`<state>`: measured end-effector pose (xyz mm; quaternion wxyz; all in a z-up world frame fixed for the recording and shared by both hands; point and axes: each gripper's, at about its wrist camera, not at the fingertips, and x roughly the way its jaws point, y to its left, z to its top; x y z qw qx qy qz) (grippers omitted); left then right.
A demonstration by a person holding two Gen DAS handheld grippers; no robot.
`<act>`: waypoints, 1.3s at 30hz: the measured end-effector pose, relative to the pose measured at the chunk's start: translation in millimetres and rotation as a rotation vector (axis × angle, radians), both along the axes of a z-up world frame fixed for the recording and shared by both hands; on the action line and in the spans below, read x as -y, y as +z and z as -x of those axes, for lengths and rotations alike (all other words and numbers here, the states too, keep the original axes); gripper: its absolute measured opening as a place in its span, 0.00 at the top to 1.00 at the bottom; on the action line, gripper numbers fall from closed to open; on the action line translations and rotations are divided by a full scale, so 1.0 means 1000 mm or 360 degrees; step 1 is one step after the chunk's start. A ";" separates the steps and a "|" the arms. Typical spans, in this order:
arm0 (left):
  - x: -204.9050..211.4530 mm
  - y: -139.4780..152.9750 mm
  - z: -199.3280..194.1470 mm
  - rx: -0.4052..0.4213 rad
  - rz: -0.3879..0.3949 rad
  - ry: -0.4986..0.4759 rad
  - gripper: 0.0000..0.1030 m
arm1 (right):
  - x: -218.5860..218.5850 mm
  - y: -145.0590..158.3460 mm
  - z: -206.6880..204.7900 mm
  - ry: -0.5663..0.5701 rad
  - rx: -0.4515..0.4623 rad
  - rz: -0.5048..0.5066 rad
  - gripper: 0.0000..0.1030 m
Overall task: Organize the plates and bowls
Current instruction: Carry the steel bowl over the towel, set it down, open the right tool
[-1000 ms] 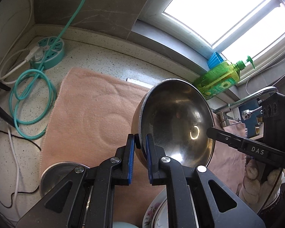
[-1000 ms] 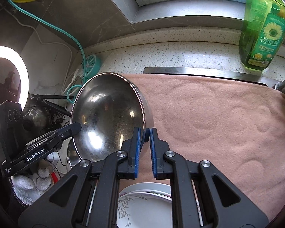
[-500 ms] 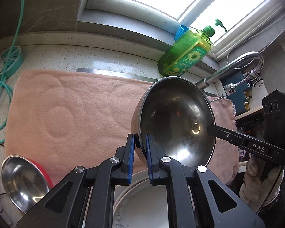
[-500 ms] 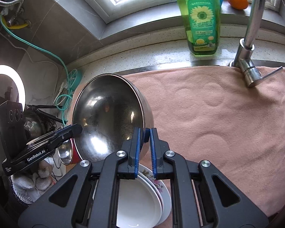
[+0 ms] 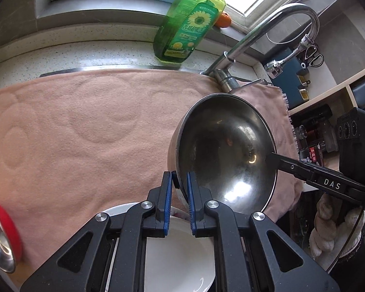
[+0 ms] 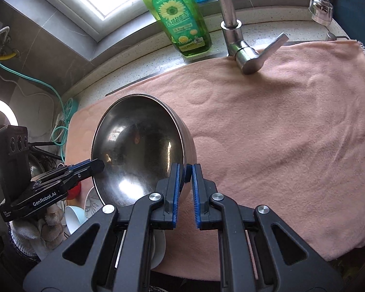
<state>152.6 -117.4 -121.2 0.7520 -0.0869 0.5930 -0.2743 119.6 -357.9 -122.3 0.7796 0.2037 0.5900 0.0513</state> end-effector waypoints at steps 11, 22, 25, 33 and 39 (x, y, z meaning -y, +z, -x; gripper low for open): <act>0.040 -0.020 0.021 -0.0065 -0.0073 -0.0164 0.89 | 0.028 -0.024 0.037 -0.0074 -0.0097 0.0018 0.90; 0.050 -0.029 0.031 -0.0090 -0.0109 -0.0226 0.89 | 0.037 -0.040 0.056 -0.0117 -0.0156 -0.0015 0.90; 0.052 -0.029 0.032 -0.0085 -0.0113 -0.0233 0.88 | 0.039 -0.041 0.057 -0.0128 -0.0153 -0.0023 0.90; 0.053 -0.030 0.032 -0.0052 -0.0142 -0.0250 0.87 | 0.034 -0.038 0.055 -0.0077 -0.0138 0.0035 0.90; 0.048 -0.026 0.029 -0.0027 -0.0148 -0.0237 0.86 | 0.032 -0.031 0.054 -0.0063 -0.0122 0.0077 0.90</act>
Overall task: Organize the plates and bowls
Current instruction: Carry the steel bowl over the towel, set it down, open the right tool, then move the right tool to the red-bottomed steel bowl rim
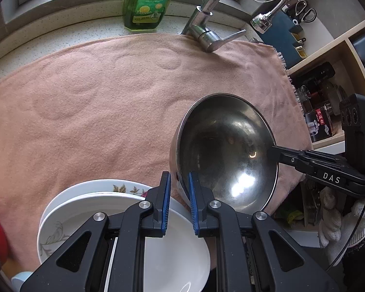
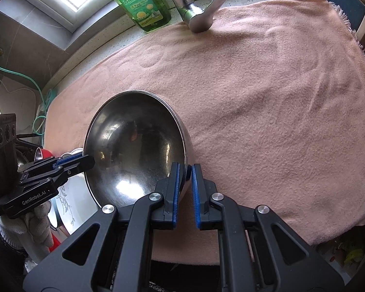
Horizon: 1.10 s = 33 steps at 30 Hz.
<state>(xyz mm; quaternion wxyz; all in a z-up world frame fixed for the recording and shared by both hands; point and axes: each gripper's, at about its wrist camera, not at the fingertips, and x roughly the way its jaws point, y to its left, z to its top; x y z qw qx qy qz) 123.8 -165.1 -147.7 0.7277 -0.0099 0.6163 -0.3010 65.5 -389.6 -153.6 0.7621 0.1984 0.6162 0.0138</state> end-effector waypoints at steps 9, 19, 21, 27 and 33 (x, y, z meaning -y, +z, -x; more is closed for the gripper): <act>-0.029 0.020 -0.010 0.0102 0.0026 0.0100 0.80 | 0.001 0.032 0.003 -0.0018 0.0127 0.0110 0.61; -0.102 0.074 -0.018 0.0341 0.0161 0.0346 0.65 | -0.033 0.083 -0.001 0.0095 0.0381 0.0139 0.61; -0.124 0.086 -0.015 0.0400 0.0189 0.0408 0.56 | -0.050 0.093 -0.003 0.0158 0.0450 0.0160 0.61; -0.194 0.102 0.008 0.0486 0.0181 0.0650 0.32 | -0.103 0.107 -0.008 0.0345 0.0593 0.0131 0.53; -0.260 0.094 0.044 0.0493 0.0101 0.0876 0.32 | -0.147 0.108 -0.015 0.0429 0.0658 0.0004 0.52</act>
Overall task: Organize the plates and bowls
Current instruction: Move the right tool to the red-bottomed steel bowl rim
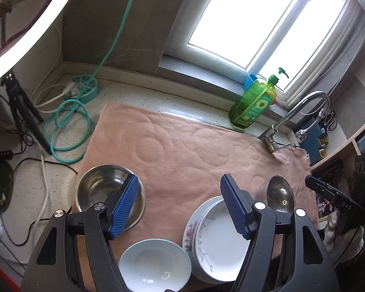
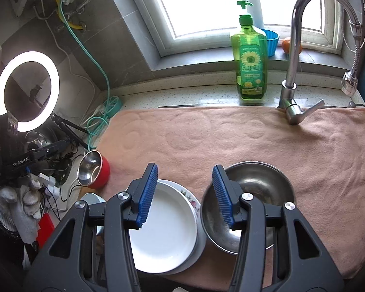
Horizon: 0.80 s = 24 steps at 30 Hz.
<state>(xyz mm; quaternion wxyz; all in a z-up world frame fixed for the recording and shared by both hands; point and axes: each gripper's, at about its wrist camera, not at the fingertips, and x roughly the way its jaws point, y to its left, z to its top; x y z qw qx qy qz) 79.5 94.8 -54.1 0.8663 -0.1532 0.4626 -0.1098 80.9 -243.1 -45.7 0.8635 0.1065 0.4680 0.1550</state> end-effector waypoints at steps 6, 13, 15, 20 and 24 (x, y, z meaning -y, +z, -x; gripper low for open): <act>-0.059 -0.018 0.031 -0.0046 0.0018 0.0262 0.32 | -0.041 -0.006 -0.018 0.0115 -0.0061 -0.0089 0.43; -0.092 -0.042 0.046 -0.0088 0.0028 0.0387 0.32 | -0.100 -0.024 -0.035 0.0297 -0.0159 -0.0036 0.43; -0.098 -0.050 0.047 -0.0109 0.0055 0.0403 0.34 | -0.116 -0.030 -0.040 0.0358 -0.0191 -0.0027 0.43; -0.108 -0.066 0.044 -0.0167 0.0173 0.0420 0.42 | -0.149 -0.043 -0.051 0.0430 -0.0244 -0.0047 0.43; -0.111 -0.071 0.041 -0.0134 0.0191 0.0418 0.56 | -0.172 -0.055 -0.057 0.0451 -0.0314 -0.0060 0.47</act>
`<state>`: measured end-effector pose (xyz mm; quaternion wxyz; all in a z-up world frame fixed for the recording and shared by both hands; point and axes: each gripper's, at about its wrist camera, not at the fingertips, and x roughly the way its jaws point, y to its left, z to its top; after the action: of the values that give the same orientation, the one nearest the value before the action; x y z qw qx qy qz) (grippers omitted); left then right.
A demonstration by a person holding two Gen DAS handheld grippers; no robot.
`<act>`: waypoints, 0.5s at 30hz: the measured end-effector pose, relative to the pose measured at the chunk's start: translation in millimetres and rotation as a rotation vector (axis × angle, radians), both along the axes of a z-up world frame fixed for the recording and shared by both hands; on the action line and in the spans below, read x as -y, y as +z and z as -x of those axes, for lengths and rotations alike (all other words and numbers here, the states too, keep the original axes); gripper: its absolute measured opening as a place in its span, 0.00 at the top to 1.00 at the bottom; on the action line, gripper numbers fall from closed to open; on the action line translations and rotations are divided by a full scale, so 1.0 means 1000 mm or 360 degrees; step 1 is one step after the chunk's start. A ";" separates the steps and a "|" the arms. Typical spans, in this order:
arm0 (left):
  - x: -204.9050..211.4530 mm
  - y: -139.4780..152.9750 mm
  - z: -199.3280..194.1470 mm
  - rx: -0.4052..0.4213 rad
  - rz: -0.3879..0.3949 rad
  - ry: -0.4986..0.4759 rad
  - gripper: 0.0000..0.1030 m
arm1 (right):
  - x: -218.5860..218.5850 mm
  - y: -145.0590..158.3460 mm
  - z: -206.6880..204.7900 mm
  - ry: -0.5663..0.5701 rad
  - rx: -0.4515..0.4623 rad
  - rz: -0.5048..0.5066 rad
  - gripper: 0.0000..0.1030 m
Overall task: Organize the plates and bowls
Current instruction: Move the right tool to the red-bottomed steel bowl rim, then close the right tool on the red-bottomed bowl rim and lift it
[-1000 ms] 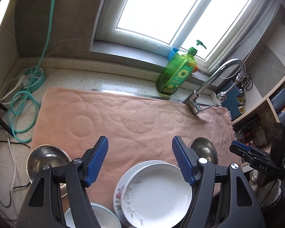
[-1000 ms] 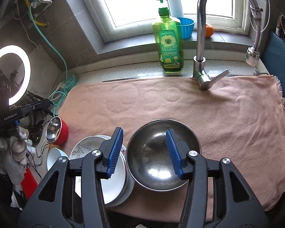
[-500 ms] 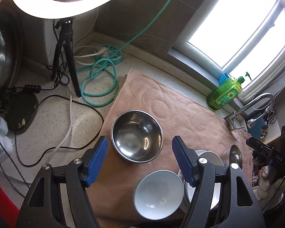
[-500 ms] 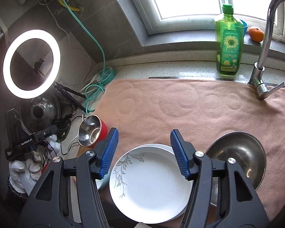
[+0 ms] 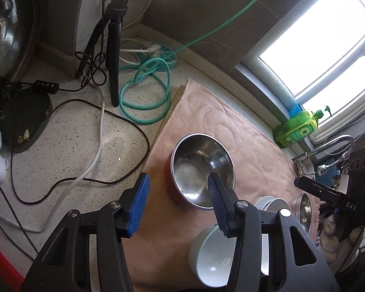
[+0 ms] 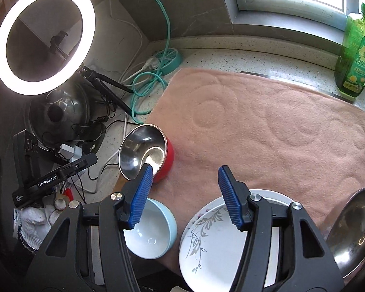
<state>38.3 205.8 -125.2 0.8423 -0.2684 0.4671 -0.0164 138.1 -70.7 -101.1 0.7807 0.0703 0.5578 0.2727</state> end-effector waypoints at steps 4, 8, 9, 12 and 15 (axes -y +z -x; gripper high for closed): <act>-0.002 -0.010 -0.007 -0.0025 0.0082 -0.0056 0.62 | -0.021 -0.017 -0.007 0.0043 -0.0096 0.0008 0.55; 0.001 -0.015 -0.012 -0.0042 0.0079 -0.0056 0.66 | -0.034 -0.037 -0.016 0.0062 -0.0214 -0.0033 0.65; 0.001 -0.016 -0.012 -0.0046 0.0074 -0.0048 0.66 | -0.036 -0.042 -0.018 0.0066 -0.0237 -0.0048 0.66; 0.001 -0.021 -0.015 -0.0074 0.0077 -0.0020 0.71 | -0.043 -0.052 -0.027 0.0085 -0.0296 -0.0078 0.71; 0.002 -0.024 -0.014 -0.0098 0.0107 0.0012 0.72 | -0.048 -0.057 -0.034 0.0103 -0.0324 -0.0103 0.74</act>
<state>52.6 204.3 -149.2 0.8181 -0.2987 0.4910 -0.0208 172.5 -22.5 -157.7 0.7082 0.1048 0.6270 0.3071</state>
